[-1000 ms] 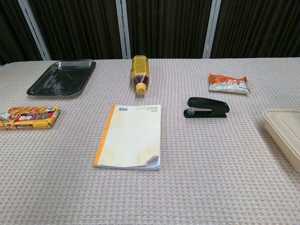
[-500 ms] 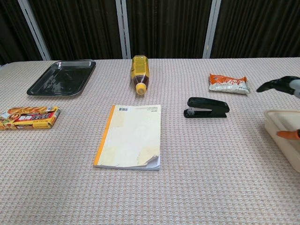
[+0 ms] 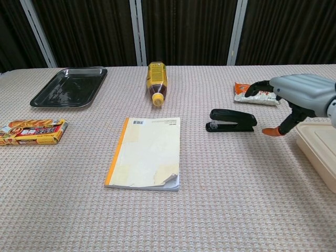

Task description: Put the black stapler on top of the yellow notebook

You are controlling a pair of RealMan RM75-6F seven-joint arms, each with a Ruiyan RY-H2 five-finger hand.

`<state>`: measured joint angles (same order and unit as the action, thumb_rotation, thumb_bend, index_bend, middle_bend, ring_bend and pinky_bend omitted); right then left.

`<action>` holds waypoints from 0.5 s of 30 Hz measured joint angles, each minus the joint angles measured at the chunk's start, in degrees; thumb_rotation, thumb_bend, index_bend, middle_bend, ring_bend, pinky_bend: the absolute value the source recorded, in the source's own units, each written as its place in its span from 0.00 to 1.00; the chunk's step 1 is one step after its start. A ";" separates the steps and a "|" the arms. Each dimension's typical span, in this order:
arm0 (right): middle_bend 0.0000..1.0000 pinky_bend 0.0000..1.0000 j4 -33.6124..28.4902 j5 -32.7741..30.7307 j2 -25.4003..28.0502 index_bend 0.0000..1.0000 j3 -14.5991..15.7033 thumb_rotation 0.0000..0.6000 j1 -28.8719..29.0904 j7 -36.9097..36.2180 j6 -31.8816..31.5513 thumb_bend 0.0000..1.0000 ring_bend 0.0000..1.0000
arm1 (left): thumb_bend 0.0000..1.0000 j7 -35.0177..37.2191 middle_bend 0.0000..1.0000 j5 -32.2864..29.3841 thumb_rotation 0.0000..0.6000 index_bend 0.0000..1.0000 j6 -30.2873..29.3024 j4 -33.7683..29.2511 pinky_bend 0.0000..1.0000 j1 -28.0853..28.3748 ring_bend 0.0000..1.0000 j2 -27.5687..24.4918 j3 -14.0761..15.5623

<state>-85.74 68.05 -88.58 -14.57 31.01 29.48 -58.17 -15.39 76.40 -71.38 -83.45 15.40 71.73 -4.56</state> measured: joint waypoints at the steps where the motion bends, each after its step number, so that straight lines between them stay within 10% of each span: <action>1: 0.17 0.29 0.74 -0.34 -0.38 0.19 -0.20 1.00 0.53 -0.20 0.56 0.23 0.15 | 0.31 -0.18 0.00 -0.40 1.00 0.00 0.38 0.11 0.11 0.17 0.00 0.11 -0.10; 15: 0.17 0.30 13.48 -4.03 -7.15 0.20 -0.81 1.00 7.71 -3.86 7.17 0.25 0.15 | 0.31 -0.23 0.00 -2.95 1.00 0.00 2.50 1.00 0.11 1.33 0.00 0.40 -0.66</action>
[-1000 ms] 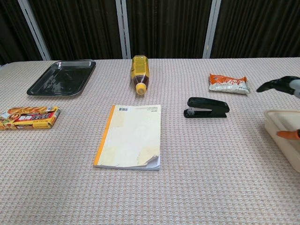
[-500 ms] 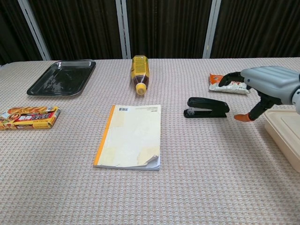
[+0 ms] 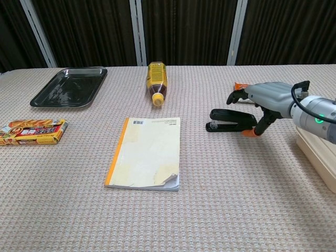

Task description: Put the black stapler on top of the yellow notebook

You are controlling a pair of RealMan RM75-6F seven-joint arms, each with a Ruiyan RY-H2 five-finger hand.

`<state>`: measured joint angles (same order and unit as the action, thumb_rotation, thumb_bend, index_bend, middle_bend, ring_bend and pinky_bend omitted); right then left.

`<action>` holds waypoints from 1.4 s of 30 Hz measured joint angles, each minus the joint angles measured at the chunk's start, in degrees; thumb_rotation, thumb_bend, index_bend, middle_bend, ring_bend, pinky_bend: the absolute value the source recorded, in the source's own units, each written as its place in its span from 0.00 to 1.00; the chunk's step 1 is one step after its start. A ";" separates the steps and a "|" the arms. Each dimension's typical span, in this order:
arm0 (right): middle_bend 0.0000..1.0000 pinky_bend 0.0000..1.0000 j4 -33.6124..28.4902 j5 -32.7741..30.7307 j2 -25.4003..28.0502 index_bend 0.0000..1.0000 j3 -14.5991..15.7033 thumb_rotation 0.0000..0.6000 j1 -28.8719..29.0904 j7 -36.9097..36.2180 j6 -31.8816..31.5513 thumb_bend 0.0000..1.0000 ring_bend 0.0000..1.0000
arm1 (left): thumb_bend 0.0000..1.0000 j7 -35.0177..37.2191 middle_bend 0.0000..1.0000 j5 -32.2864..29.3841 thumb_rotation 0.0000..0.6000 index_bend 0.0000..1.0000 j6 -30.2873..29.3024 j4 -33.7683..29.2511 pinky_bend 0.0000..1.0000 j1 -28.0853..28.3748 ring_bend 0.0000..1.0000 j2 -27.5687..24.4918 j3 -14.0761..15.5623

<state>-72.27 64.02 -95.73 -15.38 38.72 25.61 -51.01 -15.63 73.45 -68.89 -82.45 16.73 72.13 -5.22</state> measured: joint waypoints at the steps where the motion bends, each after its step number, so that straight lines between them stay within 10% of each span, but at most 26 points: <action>1: 0.18 0.30 0.99 -0.07 -0.44 0.20 0.06 1.00 0.36 -0.42 0.37 0.25 0.16 | 0.31 0.05 0.00 -0.16 1.00 0.00 0.10 0.07 0.11 0.05 0.00 0.00 -0.03; 26: 0.50 0.77 16.35 3.94 -9.07 0.66 1.58 1.00 6.13 -8.30 0.70 0.38 0.57 | 0.32 1.81 0.00 -0.93 1.00 0.00 1.22 1.12 0.11 0.91 0.00 -0.23 0.06; 42: 0.51 0.78 -1.42 3.63 -5.30 0.67 3.39 1.00 2.83 6.06 -8.98 0.40 0.59 | 0.32 1.20 0.00 1.63 1.00 0.00 0.65 -0.21 0.11 1.38 0.00 -0.20 1.14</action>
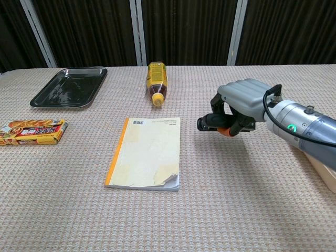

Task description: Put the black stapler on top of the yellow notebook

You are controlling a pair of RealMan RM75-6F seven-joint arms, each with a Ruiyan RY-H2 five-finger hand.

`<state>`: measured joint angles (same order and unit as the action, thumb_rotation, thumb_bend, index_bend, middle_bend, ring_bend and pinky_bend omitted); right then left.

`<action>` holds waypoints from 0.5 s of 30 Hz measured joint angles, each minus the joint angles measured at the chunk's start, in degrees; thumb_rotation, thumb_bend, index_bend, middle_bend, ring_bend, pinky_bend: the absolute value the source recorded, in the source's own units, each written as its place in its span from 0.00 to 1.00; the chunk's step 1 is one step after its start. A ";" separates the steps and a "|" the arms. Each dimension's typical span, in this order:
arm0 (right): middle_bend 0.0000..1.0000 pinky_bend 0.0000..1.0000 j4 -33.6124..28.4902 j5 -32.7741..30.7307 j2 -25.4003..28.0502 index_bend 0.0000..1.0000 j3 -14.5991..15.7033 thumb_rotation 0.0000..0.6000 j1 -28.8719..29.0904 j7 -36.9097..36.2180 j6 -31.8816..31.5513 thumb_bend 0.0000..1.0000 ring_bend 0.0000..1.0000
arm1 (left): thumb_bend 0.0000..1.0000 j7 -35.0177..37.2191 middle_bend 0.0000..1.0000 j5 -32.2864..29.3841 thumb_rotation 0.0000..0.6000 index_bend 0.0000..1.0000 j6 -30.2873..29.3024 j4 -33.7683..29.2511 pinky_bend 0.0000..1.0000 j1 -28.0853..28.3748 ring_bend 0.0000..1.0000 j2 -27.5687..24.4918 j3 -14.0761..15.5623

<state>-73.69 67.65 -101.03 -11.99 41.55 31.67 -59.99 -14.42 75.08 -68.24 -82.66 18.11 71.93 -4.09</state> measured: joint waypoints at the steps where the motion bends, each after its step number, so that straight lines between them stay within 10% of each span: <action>1: 0.51 0.78 -1.34 -0.15 0.00 0.67 0.17 1.00 -0.23 1.46 -0.75 0.40 0.59 | 0.32 0.13 0.00 0.39 1.00 0.00 -0.09 -0.20 0.11 0.04 0.00 -0.06 0.12; 15: 0.51 0.78 -9.15 -5.33 -8.01 0.67 -0.17 1.00 1.90 15.62 -3.87 0.40 0.59 | 0.32 2.69 0.00 0.54 1.00 0.00 -0.40 0.51 0.11 -0.10 0.00 -0.73 0.06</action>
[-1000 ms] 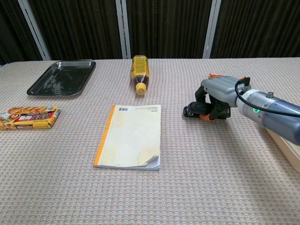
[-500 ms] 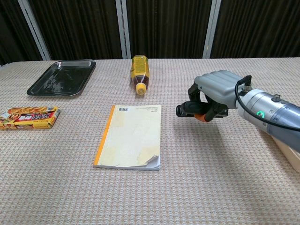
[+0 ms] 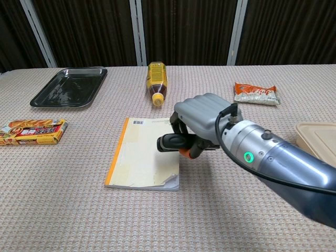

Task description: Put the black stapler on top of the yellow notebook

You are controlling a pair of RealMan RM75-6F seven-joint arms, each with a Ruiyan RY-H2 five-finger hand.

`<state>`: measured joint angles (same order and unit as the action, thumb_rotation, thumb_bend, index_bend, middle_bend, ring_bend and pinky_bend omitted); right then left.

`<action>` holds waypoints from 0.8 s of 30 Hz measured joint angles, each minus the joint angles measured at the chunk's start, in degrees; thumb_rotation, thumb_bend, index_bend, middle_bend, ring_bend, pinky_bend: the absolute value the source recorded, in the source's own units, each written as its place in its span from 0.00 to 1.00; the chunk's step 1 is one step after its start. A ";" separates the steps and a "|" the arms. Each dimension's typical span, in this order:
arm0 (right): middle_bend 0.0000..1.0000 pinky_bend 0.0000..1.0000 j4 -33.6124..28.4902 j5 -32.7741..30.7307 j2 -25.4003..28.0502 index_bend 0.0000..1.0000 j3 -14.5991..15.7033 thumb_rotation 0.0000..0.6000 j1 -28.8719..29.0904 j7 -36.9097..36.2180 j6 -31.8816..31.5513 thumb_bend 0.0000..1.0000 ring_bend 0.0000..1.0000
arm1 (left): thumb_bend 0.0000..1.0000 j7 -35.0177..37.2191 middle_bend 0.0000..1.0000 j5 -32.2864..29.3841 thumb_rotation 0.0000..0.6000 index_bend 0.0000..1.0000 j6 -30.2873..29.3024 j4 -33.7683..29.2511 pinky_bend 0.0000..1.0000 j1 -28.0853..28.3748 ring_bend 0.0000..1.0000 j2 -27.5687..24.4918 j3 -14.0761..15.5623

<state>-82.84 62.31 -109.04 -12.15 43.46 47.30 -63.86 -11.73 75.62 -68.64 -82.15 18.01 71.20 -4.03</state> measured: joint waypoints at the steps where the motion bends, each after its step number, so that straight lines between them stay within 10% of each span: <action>1: 0.51 0.78 0.43 -0.54 -0.85 0.67 -0.37 1.00 0.67 0.73 0.40 0.40 0.59 | 0.32 0.23 0.00 -0.15 1.00 0.00 -0.03 0.10 0.11 -0.04 0.00 -0.02 -0.09; 24: 0.51 0.78 10.17 -8.06 -11.10 0.67 -4.03 1.00 8.80 6.47 4.66 0.40 0.59 | 0.32 2.62 0.00 0.06 1.00 0.00 0.73 1.24 0.11 0.35 0.00 -0.25 -0.15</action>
<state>-72.67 54.25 -120.14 -16.18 52.25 53.77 -59.20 -9.11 75.68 -67.91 -80.91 18.36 70.95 -4.18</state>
